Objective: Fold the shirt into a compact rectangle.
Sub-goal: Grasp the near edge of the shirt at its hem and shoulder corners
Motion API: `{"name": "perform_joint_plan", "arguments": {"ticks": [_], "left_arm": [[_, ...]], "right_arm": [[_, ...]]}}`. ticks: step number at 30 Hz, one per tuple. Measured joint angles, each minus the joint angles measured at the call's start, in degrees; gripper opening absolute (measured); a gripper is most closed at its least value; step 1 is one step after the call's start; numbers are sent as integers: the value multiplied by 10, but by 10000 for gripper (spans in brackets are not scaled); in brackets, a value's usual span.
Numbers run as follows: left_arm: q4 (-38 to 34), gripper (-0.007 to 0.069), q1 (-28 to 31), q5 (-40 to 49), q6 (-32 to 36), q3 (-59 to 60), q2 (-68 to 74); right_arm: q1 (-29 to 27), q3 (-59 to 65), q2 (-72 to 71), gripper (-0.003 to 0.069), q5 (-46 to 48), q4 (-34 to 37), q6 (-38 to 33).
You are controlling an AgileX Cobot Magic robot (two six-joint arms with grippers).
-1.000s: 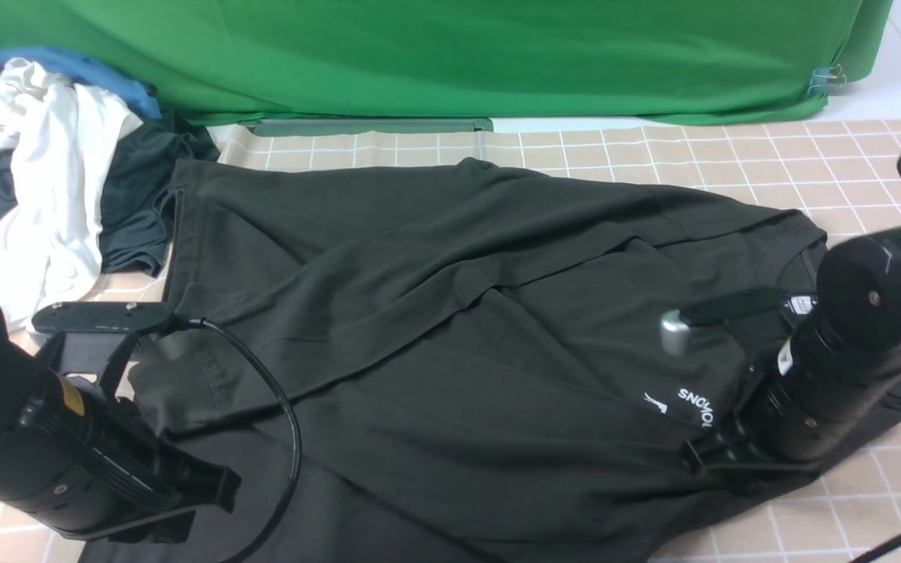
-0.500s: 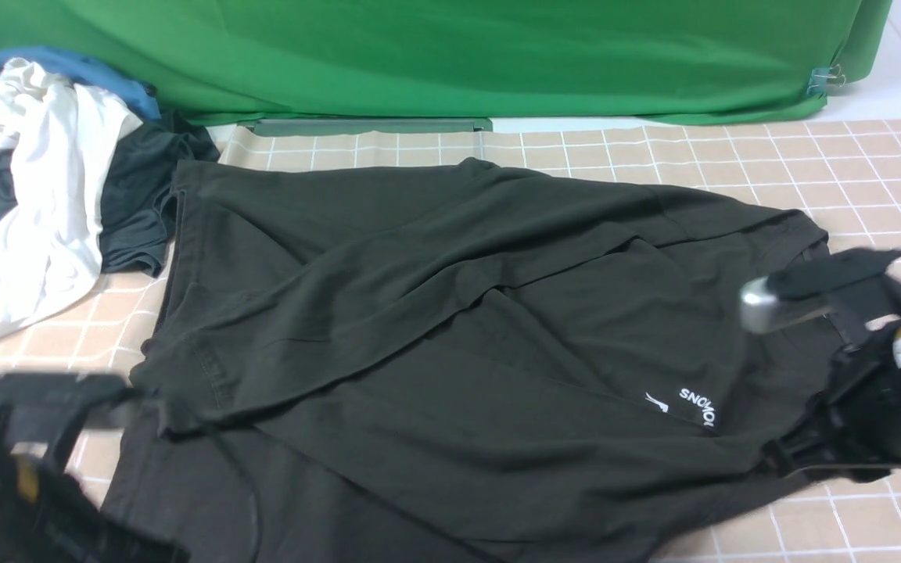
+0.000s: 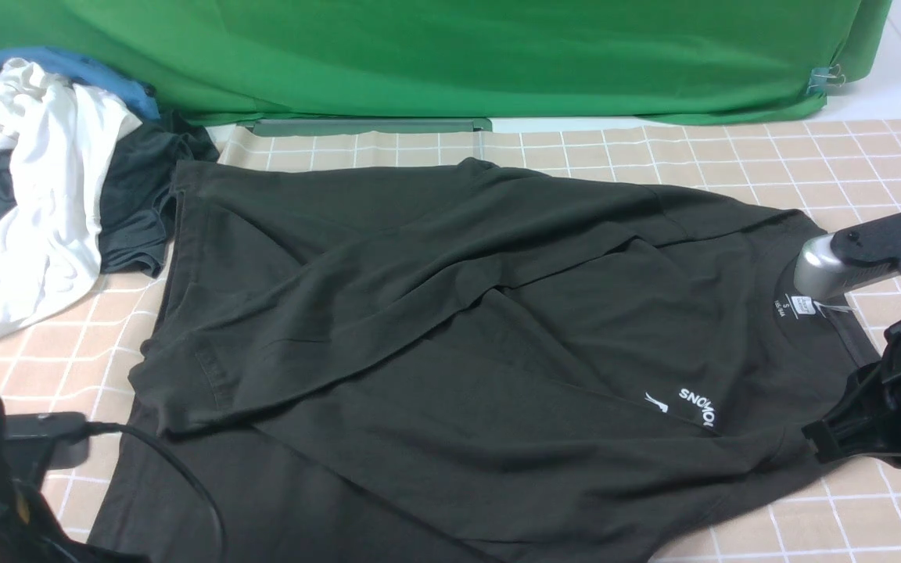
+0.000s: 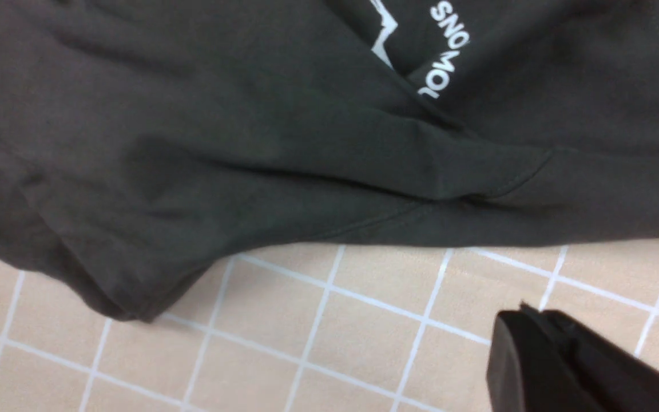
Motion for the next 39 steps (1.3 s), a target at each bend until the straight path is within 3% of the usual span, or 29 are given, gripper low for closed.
{"name": "perform_joint_plan", "arguments": {"ticks": [4, 9, 13, 20, 23, 26, 29, 33, 39], "left_arm": [[-39, 19, 80, -35, 70, -2, 10], [-90, 39, 116, -55, 145, -2, 10], [-94, 152, 120, -80, 185, -2, 10], [-97, 453, 120, -130, 213, 9, 13], [-109, 490, 120, -141, 232, 16, 18], [-116, 482, 120, -142, 242, 17, 29], [-121, 424, 120, -143, 244, 17, 47], [-126, 302, 120, -135, 256, 12, 84], [-125, 47, 121, -73, 268, -49, 95]], "right_arm": [[0, 0, 0, 45, 1, 11, -4], [0, 0, 0, 45, -1, 14, -15], [0, 0, 0, 45, -5, 14, -15], [0, 0, 0, 45, -10, 14, -17], [0, 0, 0, 45, -18, 14, -17], [0, 0, 0, 48, -24, 14, -17], [0, 0, 0, 51, -30, 14, -17], [0, 0, 0, 52, -32, 14, -17], [0, 0, 0, 58, -31, 14, -17]]}}
